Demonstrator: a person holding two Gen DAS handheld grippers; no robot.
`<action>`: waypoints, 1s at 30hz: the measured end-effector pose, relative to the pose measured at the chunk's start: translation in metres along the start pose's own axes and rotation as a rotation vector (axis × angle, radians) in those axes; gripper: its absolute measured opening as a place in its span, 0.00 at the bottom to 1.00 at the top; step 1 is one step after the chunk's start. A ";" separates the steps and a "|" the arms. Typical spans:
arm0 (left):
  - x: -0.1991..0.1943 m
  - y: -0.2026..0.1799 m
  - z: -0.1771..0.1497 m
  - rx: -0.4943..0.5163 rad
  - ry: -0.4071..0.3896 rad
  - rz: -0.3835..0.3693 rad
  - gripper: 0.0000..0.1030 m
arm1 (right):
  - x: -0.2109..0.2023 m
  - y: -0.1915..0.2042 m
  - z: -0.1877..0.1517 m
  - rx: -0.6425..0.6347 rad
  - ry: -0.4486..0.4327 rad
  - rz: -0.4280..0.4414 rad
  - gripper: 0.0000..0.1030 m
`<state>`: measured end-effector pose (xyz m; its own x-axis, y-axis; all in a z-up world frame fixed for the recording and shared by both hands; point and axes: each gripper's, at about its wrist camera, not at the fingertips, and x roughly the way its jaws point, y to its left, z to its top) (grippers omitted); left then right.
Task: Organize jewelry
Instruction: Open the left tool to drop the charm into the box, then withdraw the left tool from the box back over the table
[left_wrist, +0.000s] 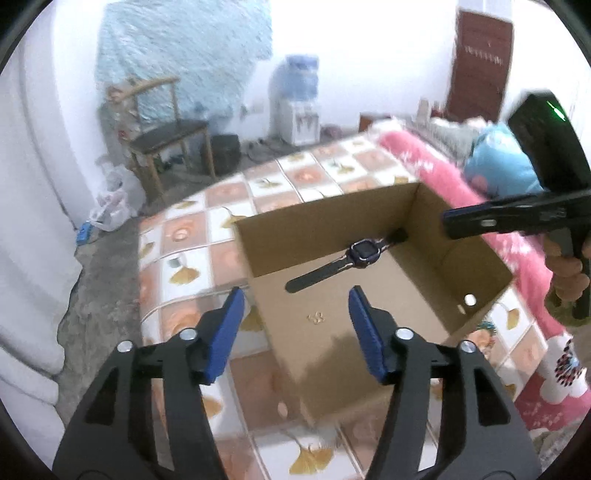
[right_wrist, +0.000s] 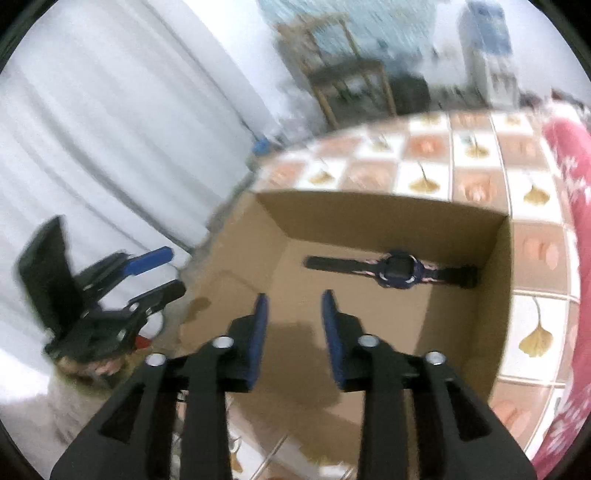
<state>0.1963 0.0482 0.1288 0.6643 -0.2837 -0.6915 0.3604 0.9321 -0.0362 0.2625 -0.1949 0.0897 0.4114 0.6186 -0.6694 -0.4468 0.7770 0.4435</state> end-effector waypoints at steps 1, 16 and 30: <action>-0.012 0.002 -0.008 -0.014 -0.019 0.001 0.58 | -0.007 0.008 -0.012 -0.024 -0.014 0.032 0.36; 0.001 -0.050 -0.155 0.092 0.131 0.102 0.62 | 0.059 0.031 -0.159 0.178 0.120 0.089 0.35; 0.029 -0.050 -0.157 0.104 0.144 0.024 0.19 | 0.093 0.051 -0.157 0.120 0.149 0.030 0.26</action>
<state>0.0944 0.0290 -0.0029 0.5753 -0.2196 -0.7879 0.4163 0.9078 0.0509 0.1533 -0.1164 -0.0431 0.2729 0.6242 -0.7321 -0.3554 0.7725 0.5262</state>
